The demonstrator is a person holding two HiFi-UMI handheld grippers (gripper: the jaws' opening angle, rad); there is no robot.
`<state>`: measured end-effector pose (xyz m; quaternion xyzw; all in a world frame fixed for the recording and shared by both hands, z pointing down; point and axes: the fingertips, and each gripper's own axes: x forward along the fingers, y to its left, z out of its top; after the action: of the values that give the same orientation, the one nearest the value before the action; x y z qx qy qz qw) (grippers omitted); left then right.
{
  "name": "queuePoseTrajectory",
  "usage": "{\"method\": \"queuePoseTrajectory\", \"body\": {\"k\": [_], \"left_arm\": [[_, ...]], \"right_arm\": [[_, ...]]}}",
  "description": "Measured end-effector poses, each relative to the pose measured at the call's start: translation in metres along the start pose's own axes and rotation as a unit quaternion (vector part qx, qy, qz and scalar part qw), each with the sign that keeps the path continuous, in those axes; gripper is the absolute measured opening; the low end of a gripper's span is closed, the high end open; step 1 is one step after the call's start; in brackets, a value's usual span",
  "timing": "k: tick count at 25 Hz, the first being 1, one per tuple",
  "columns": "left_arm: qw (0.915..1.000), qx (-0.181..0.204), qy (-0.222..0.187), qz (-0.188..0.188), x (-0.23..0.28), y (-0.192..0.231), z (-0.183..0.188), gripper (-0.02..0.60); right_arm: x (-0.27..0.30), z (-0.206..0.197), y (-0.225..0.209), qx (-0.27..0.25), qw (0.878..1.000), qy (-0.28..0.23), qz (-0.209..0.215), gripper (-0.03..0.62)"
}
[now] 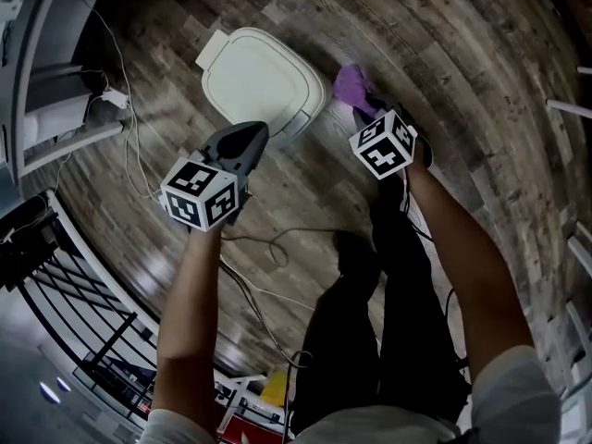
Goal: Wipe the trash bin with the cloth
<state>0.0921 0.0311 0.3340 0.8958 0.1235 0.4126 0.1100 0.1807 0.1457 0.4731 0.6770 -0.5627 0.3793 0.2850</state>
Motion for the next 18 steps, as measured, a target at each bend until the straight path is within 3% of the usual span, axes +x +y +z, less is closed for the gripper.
{"method": "queuePoseTrajectory", "body": {"k": [9, 18], "left_arm": [[0.9995, 0.015, -0.020, 0.021, -0.002, -0.020, -0.073, 0.003], [0.9998, 0.010, -0.014, 0.012, 0.006, -0.032, -0.119, 0.003]], "right_arm": [[0.037, -0.014, 0.011, -0.069, 0.992, -0.015, -0.108, 0.097], [0.064, -0.006, 0.056, -0.123, 0.984, -0.044, -0.123, 0.097]]}}
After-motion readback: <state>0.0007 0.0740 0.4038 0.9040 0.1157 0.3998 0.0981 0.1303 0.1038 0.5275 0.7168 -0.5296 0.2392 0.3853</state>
